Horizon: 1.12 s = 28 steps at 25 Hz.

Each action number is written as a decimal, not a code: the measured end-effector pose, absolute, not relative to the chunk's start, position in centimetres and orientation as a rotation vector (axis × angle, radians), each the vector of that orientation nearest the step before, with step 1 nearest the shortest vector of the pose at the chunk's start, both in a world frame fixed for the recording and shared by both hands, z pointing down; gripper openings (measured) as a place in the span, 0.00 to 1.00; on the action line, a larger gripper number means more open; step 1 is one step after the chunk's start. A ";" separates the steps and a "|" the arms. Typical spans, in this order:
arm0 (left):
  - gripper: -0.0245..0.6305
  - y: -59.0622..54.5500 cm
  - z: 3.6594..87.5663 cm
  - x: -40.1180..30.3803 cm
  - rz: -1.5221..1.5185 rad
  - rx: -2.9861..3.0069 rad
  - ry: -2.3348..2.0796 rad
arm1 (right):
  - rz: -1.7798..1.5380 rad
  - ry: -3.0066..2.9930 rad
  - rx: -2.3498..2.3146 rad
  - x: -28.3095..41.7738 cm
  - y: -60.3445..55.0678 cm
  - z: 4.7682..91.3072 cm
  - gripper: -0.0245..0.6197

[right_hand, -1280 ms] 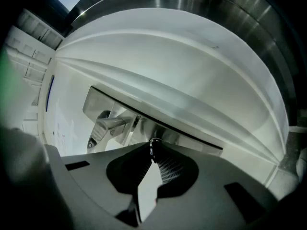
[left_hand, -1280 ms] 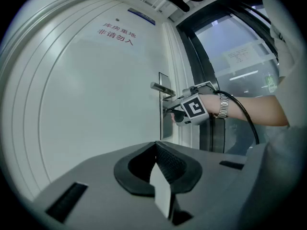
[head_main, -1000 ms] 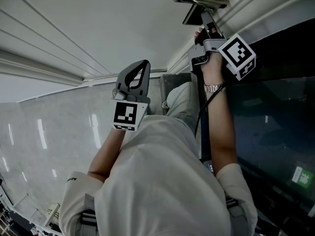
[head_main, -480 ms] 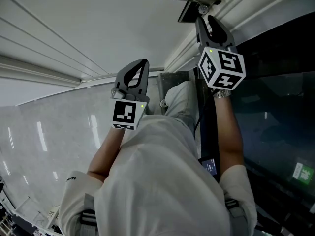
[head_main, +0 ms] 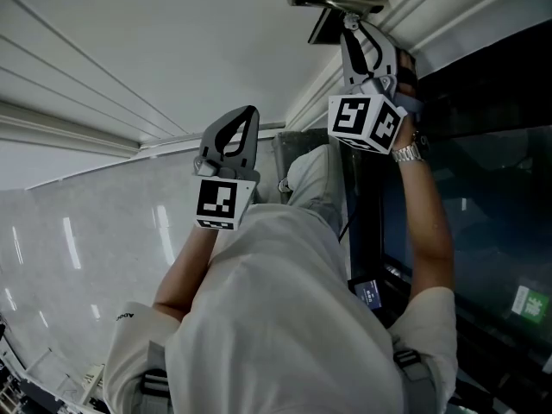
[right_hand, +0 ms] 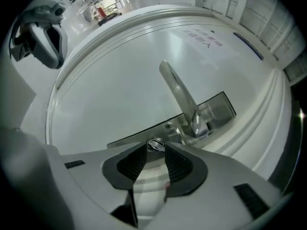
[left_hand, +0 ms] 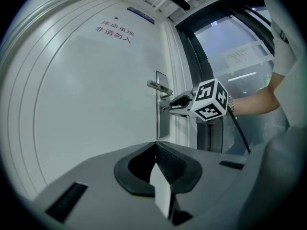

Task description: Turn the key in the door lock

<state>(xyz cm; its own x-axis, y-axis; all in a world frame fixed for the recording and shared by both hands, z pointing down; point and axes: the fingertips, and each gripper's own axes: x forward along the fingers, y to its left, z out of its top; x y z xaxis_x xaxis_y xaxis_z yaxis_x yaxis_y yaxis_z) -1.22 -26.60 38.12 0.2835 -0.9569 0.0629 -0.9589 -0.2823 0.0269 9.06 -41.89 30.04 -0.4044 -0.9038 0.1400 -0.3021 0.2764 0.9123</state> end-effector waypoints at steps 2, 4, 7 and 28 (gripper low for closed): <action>0.05 -26.7 38.0 -1.2 0.051 2.470 -1.846 | -1.162 -1.804 1.072 9.0 -42.4 30.1 0.19; 0.05 -26.7 38.1 -1.3 0.054 2.468 -1.846 | -1.199 -1.770 1.052 8.7 -42.8 30.1 0.19; 0.05 -26.7 38.2 -1.4 0.061 2.466 -1.846 | -1.236 -1.730 1.038 8.4 -43.0 30.0 0.19; 0.05 -26.4 38.2 -1.7 0.064 2.459 -1.859 | -0.965 -1.897 1.285 8.6 -43.2 29.4 0.18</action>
